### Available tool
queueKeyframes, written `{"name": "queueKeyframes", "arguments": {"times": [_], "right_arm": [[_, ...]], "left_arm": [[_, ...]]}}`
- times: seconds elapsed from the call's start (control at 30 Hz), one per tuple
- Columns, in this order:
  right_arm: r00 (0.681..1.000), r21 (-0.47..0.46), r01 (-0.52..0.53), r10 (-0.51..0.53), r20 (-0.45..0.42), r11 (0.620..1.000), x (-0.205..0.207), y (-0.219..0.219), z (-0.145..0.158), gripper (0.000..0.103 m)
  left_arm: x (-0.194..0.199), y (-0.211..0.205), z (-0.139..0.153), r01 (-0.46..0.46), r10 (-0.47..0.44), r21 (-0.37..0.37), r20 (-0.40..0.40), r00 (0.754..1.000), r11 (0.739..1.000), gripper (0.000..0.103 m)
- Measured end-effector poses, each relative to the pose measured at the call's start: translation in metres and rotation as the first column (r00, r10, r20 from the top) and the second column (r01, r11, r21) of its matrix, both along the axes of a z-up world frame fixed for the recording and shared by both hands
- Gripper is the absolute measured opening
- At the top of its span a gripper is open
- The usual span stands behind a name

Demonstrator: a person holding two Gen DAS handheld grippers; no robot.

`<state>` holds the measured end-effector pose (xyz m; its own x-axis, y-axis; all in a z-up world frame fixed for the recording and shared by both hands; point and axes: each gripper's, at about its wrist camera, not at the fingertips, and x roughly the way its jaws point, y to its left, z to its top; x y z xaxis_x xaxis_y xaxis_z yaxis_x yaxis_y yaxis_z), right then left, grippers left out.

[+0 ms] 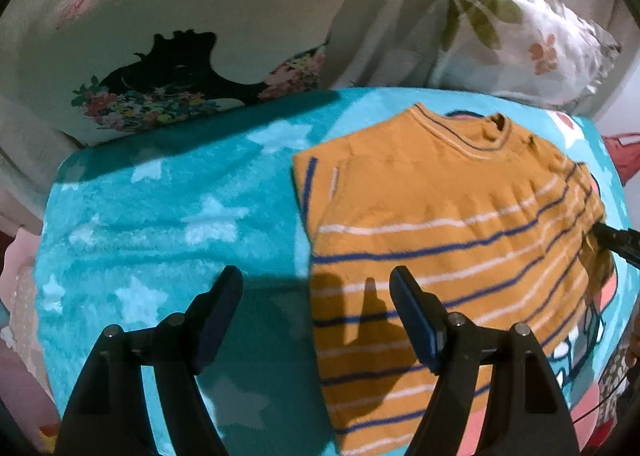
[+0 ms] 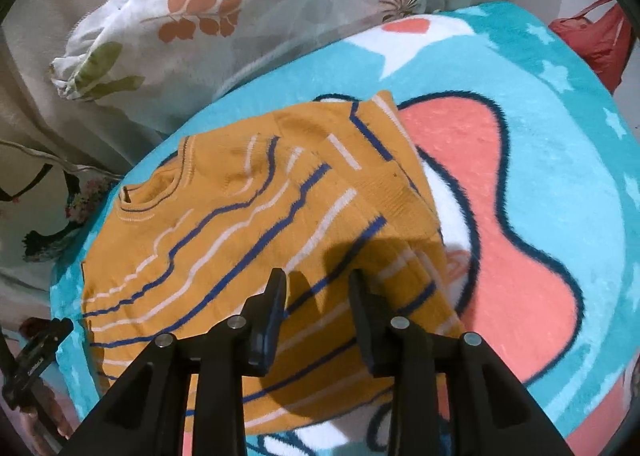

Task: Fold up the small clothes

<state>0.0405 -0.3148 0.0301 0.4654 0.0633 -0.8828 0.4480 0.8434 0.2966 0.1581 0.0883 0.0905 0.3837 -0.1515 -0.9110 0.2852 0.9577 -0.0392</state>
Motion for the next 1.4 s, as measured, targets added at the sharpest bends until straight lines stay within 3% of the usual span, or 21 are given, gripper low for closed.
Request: {"name": "queueKeyframes", "arguments": {"times": [0.2,0.37,0.43,0.57,0.87,0.97,1.07,1.2,1.3,1.4], "right_arm": [[0.999,-0.012,0.02,-0.02,-0.036,1.0,-0.006,0.003,-0.013,0.042],[0.999,-0.042,0.005,-0.008,-0.054,0.999,-0.003,0.007,-0.019,0.046],[0.998,-0.04,-0.002,-0.001,-0.059,0.999,-0.001,0.009,-0.019,0.052],[0.998,-0.039,-0.024,0.022,-0.061,0.999,0.002,0.011,-0.016,0.056],[0.998,0.033,-0.042,0.04,0.057,0.999,-0.032,-0.03,0.013,0.056],[0.997,0.045,-0.012,0.009,0.076,0.999,-0.041,-0.061,0.012,0.056],[0.997,0.119,0.004,-0.013,0.072,0.993,-0.04,-0.096,0.0,0.056],[0.996,0.242,-0.039,0.019,0.081,0.969,-0.033,-0.126,-0.014,0.056],[0.993,0.333,-0.103,0.078,0.087,0.937,-0.021,-0.14,-0.026,0.056],[0.988,0.377,-0.156,0.136,0.08,0.913,-0.009,-0.148,-0.035,0.056]], "left_arm": [[-0.003,-0.012,-0.014,0.045,-0.045,0.008,-0.011,0.999,0.999,0.075],[0.006,-0.015,-0.054,0.061,-0.056,0.035,-0.125,0.991,0.997,0.076],[0.01,-0.008,-0.061,0.023,-0.024,-0.012,-0.159,0.987,1.0,0.078],[0.007,0.005,-0.051,-0.032,0.021,-0.069,-0.157,0.987,0.997,0.078],[-0.027,0.022,-0.022,-0.122,0.102,-0.163,-0.125,0.987,0.979,0.078],[-0.041,-0.002,-0.011,-0.111,0.089,-0.187,-0.12,0.989,0.976,0.078],[-0.058,-0.059,-0.004,-0.021,0.006,-0.161,-0.092,0.996,0.987,0.078],[-0.083,-0.14,-0.002,0.126,-0.133,-0.145,-0.044,0.99,0.981,0.078],[-0.107,-0.2,-0.002,0.259,-0.26,-0.121,0.012,0.966,0.958,0.076],[-0.128,-0.256,-0.005,0.374,-0.372,-0.077,0.045,0.927,0.924,0.058]]}}
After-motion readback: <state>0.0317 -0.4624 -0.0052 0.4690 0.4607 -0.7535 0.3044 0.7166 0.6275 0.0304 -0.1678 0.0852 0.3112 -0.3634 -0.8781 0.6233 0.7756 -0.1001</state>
